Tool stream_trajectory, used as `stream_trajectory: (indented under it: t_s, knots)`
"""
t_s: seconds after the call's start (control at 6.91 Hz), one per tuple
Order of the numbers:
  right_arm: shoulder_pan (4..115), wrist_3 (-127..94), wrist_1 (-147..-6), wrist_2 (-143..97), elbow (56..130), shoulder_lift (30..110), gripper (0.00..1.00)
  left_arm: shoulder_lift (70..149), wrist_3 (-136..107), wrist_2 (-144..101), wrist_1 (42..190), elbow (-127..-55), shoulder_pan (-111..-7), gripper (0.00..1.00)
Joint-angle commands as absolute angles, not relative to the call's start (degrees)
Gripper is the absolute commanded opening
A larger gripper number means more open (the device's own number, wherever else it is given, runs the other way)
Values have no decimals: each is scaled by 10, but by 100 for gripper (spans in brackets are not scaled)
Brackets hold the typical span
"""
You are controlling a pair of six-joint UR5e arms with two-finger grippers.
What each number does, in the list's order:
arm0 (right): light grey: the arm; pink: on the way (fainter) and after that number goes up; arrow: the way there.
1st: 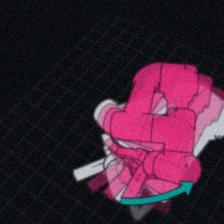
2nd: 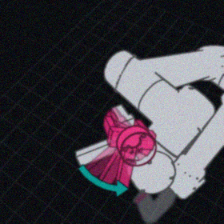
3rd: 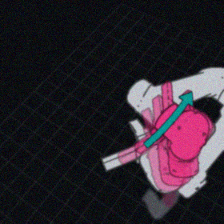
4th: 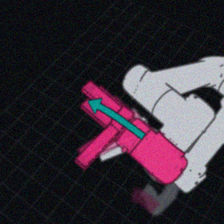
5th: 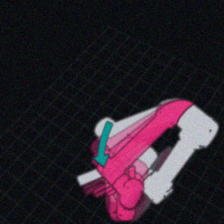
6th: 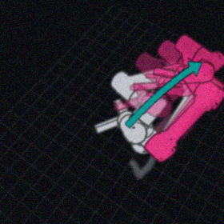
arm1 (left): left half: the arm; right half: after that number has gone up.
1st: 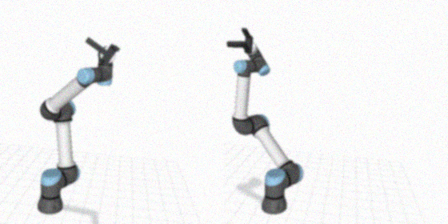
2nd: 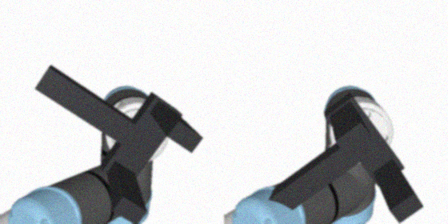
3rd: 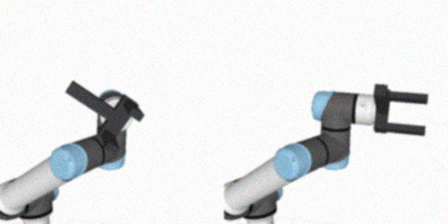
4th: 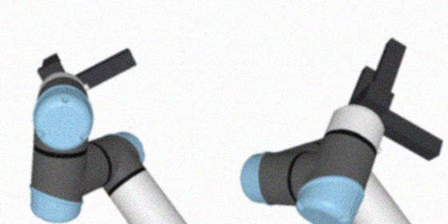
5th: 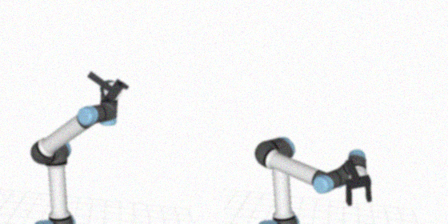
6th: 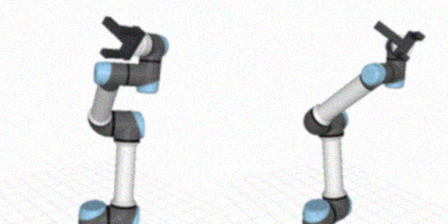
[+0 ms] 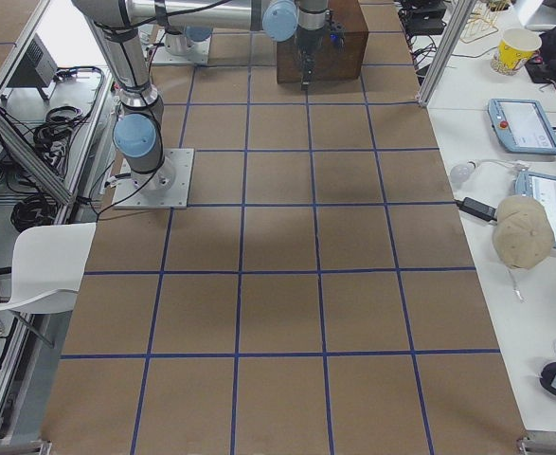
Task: Open drawer and put corn inside
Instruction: 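Lower the left gripper and grasp the yellow corn cob, then lift the corn and carry it over the open drawer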
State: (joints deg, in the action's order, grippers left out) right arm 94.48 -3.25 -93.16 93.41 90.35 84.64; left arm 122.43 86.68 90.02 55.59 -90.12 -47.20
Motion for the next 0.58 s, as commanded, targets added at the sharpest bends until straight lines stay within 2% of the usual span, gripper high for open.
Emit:
stream_trajectory:
  t_s: [0.0,0.43]
  knots:
    - [945,-33,-932,934,904,847,100,1176,865,881,605,-898,-475,0]
    - [945,-33,-931,933,904,847,100,1094,769,878,679,-889,-489,0]
